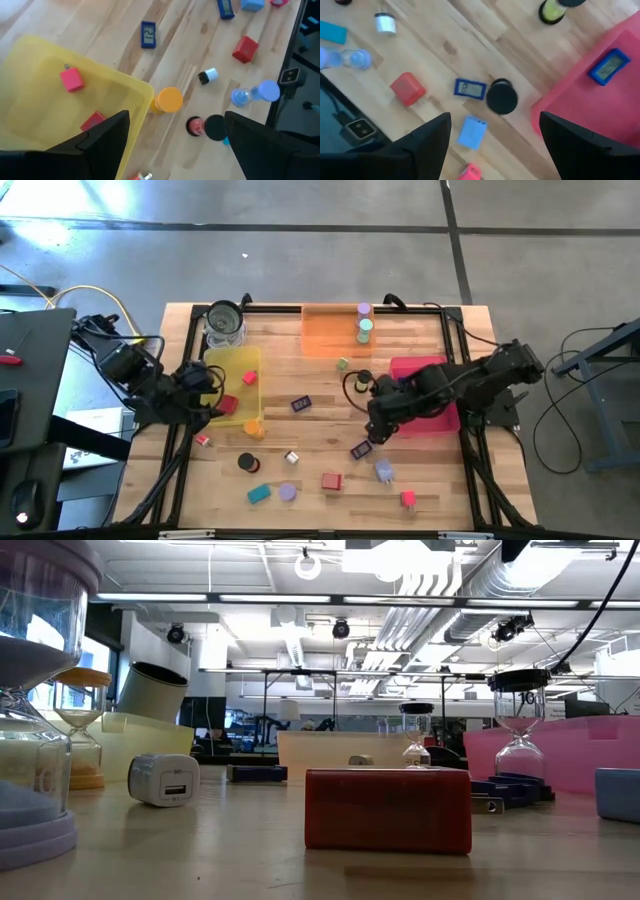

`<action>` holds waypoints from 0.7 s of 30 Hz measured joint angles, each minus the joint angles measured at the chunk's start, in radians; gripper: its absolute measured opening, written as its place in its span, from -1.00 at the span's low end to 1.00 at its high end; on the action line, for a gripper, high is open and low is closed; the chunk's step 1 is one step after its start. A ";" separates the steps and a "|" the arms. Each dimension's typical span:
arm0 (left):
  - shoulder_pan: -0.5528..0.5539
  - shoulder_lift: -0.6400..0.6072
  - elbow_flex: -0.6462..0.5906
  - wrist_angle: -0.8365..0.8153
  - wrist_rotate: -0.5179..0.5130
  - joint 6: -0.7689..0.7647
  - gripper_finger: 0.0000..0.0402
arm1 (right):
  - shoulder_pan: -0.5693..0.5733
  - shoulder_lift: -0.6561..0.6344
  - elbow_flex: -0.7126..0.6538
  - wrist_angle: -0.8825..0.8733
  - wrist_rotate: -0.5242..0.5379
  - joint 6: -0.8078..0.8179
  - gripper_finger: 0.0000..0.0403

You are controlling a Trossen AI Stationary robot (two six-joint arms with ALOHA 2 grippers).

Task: Pick & Place Office items
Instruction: Put the blue hourglass in the orange bin

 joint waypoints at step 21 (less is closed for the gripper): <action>-0.063 0.155 -0.002 0.002 -0.048 -0.001 0.58 | -0.086 0.000 -0.323 0.226 -0.174 -0.184 0.45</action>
